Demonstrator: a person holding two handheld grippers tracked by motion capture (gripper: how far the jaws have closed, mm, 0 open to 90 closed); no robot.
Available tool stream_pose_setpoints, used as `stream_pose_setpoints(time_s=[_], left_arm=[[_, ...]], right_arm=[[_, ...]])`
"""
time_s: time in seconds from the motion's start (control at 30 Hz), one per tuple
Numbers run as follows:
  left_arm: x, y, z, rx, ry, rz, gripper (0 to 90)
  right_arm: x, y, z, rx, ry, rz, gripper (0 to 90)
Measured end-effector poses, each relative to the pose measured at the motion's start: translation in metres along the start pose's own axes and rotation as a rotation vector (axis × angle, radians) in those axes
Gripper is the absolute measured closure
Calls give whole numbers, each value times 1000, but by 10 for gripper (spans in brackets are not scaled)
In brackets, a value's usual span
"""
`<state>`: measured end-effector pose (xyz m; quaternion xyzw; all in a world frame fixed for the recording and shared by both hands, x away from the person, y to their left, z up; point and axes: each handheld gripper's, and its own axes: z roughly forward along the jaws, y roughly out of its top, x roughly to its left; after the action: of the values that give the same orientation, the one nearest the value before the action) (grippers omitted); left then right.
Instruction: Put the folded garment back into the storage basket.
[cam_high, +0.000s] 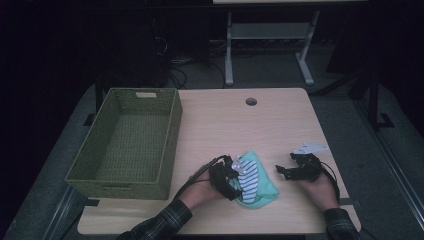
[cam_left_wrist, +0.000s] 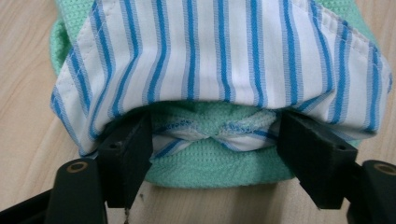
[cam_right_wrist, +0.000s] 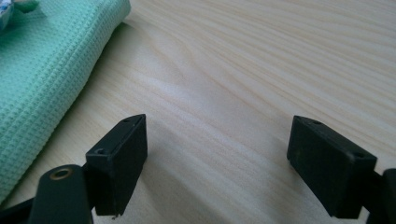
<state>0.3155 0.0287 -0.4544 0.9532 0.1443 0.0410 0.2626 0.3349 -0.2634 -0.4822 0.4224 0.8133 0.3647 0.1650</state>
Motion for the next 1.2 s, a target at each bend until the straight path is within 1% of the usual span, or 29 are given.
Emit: stream_pose_setpoints(time_s=[0.13, 0.23, 0.27, 0.33, 0.37, 0.4, 0.6, 0.67, 0.73, 0.83, 0.93, 0.97, 1.07, 1.17, 1.2], left_arm=[[1, 0, -2, 1, -4, 11, 353], [1, 1, -2, -10, -3, 19, 440], [1, 1, -2, -13, -1, 25, 482], [0, 2, -2, -16, -3, 19, 543], [1, 3, -2, -13, -3, 34, 571], [0, 3, -2, -14, -3, 34, 599], [1, 5, -2, -11, -3, 48, 715], [1, 5, -2, -12, 1, 60, 759], [3, 5, -2, -13, 3, 60, 785], [5, 5, -2, -18, -5, 57, 799], [8, 4, -3, -24, -32, 31, 802], [9, 3, -3, -22, -40, 30, 802], [9, 4, -6, -22, -35, 32, 802], [10, 4, -12, -37, -36, 27, 803], [11, 4, -14, -35, -39, 31, 803]], right_arm=[[0, 0, 0, 0, 0, 1, 197], [0, 0, 0, 0, 0, 0, 196], [0, 0, 0, 0, 0, 0, 197], [0, 0, 0, 0, 0, -2, 194], [0, 0, 0, 3, -1, -3, 194], [0, 0, 0, 3, -1, -3, 193], [0, 0, 0, 3, -1, -3, 193], [0, 0, 0, 3, -1, -3, 192], [0, 0, 0, 1, 1, -2, 190], [0, 0, 0, 3, 2, -6, 182], [0, 0, 0, 8, 0, -3, 170], [0, 0, 1, 6, 0, -3, 166], [0, 0, 1, 9, -1, 2, 154], [0, 1, 1, 10, -4, 3, 141], [0, 1, 1, 10, -5, 4, 139]])
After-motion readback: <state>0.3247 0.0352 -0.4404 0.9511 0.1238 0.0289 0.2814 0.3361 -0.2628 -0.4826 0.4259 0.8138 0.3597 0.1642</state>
